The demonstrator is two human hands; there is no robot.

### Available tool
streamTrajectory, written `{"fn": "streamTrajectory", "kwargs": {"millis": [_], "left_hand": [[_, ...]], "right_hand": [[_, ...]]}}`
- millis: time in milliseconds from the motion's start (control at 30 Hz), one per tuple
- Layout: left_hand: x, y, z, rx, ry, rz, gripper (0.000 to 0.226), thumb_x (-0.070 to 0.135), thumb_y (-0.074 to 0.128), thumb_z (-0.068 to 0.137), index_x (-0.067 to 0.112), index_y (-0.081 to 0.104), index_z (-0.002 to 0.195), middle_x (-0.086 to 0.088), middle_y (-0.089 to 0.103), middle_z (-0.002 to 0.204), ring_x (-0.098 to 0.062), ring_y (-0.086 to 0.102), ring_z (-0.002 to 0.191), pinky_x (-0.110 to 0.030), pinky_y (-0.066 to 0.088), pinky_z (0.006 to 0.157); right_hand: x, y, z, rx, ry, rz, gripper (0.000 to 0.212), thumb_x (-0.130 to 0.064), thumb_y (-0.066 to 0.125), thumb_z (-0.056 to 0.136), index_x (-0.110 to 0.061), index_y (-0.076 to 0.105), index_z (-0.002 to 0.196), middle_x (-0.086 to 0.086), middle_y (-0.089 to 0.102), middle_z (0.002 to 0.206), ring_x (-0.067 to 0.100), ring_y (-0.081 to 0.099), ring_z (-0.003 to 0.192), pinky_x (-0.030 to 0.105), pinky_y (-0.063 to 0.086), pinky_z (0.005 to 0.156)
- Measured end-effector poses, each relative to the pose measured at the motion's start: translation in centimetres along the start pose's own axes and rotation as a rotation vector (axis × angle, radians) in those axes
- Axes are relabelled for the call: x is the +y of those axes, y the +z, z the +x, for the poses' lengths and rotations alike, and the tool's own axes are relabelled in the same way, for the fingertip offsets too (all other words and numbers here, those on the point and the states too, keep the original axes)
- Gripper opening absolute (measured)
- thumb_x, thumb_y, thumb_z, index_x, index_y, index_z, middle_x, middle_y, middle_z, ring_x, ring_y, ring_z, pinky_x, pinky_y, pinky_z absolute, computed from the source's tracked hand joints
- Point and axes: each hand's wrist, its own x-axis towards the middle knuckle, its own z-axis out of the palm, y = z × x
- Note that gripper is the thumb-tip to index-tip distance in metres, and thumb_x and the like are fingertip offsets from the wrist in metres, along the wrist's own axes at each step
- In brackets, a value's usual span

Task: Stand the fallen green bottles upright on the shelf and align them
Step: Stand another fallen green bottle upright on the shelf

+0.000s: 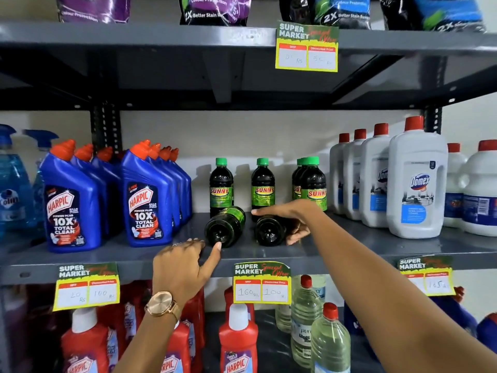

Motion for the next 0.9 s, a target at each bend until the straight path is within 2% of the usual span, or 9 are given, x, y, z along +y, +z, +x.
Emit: {"fn": "streamTrajectory", "kwargs": {"millis": [33, 133, 200, 367, 567, 667, 733, 833, 900], "left_hand": [[-0.2, -0.1, 0.0, -0.007, -0.001, -0.009, 0.058, 0.059, 0.033, 0.085, 0.019, 0.065, 0.057, 0.002, 0.063, 0.052, -0.020, 0.062, 0.049, -0.022, 0.034, 0.043], [-0.2, 0.1, 0.1, 0.013, 0.009, -0.005, 0.059, 0.059, 0.033, 0.085, 0.020, 0.067, 0.059, 0.002, 0.064, 0.053, -0.020, 0.063, 0.049, -0.023, 0.037, 0.043], [0.0, 0.1, 0.2, -0.002, 0.008, -0.008, 0.060, 0.060, 0.031, 0.086, 0.020, 0.065, 0.058, 0.002, 0.063, 0.052, -0.019, 0.062, 0.049, -0.023, 0.036, 0.043], [-0.5, 0.5, 0.0, -0.001, -0.011, 0.003, 0.062, 0.063, 0.030, 0.086, 0.019, 0.062, 0.056, 0.002, 0.062, 0.053, -0.020, 0.061, 0.050, -0.023, 0.034, 0.046], [-0.6, 0.7, 0.0, -0.022, -0.012, -0.005, 0.061, 0.062, 0.030, 0.086, 0.019, 0.060, 0.056, 0.002, 0.063, 0.055, -0.020, 0.061, 0.051, -0.025, 0.037, 0.047], [-0.6, 0.8, 0.0, -0.019, -0.012, 0.002, 0.060, 0.062, 0.030, 0.086, 0.020, 0.063, 0.058, 0.002, 0.065, 0.057, -0.020, 0.062, 0.053, -0.026, 0.039, 0.048], [-0.7, 1.0, 0.0, -0.016, -0.014, 0.002, 0.059, 0.062, 0.033, 0.085, 0.020, 0.066, 0.060, 0.002, 0.065, 0.057, -0.020, 0.063, 0.053, -0.026, 0.041, 0.048], [-0.7, 1.0, 0.0, -0.012, -0.008, 0.005, 0.059, 0.061, 0.033, 0.086, 0.020, 0.067, 0.060, 0.002, 0.066, 0.058, -0.021, 0.063, 0.053, -0.027, 0.042, 0.048], [-0.7, 1.0, 0.0, -0.001, -0.005, 0.005, 0.059, 0.061, 0.032, 0.086, 0.020, 0.063, 0.058, 0.002, 0.064, 0.056, -0.020, 0.062, 0.052, -0.026, 0.039, 0.047]], "right_hand": [[0.0, 0.6, 0.5, 0.029, -0.019, 0.042, 0.082, -0.076, 0.063, 0.064, -0.008, 0.052, 0.110, 0.011, 0.064, 0.088, 0.019, 0.064, 0.066, 0.022, 0.056, 0.051], [2.0, 2.5, 1.7, 0.239, -0.093, 0.252, 0.094, -0.076, 0.063, 0.047, -0.011, 0.063, 0.116, 0.006, 0.068, 0.105, 0.022, 0.066, 0.089, 0.031, 0.061, 0.074], [3.2, 3.4, 1.4, 0.403, -0.161, 0.302, 0.092, -0.077, 0.059, 0.055, -0.009, 0.065, 0.116, 0.008, 0.069, 0.109, 0.027, 0.065, 0.097, 0.034, 0.055, 0.086], [3.3, 4.4, 0.9, 0.629, -0.354, 0.293, 0.076, -0.062, 0.069, 0.071, 0.000, 0.057, 0.112, 0.017, 0.065, 0.116, 0.037, 0.060, 0.109, 0.040, 0.048, 0.088], [1.1, 3.6, 2.7, 0.490, -0.291, 0.250, 0.134, -0.039, 0.090, 0.058, -0.001, 0.002, 0.152, 0.021, 0.045, 0.143, 0.039, 0.048, 0.130, 0.046, 0.044, 0.105], [0.6, 4.2, 4.1, 0.509, -0.277, 0.266, 0.139, -0.043, 0.090, 0.055, -0.003, -0.001, 0.153, 0.022, 0.044, 0.144, 0.040, 0.046, 0.131, 0.048, 0.042, 0.107], [0.5, 4.6, 5.0, 0.522, -0.305, 0.330, 0.126, -0.043, 0.087, 0.059, 0.003, 0.013, 0.149, 0.023, 0.047, 0.141, 0.039, 0.048, 0.129, 0.047, 0.042, 0.107], [0.9, 4.7, 5.5, 0.513, -0.353, 0.420, 0.070, -0.031, 0.077, 0.066, 0.001, 0.048, 0.123, 0.019, 0.063, 0.120, 0.034, 0.062, 0.105, 0.041, 0.053, 0.089], [1.2, 4.6, 5.4, 0.549, -0.383, 0.339, 0.063, -0.035, 0.079, 0.063, -0.002, 0.057, 0.112, 0.014, 0.066, 0.112, 0.032, 0.064, 0.097, 0.040, 0.055, 0.082]]}}
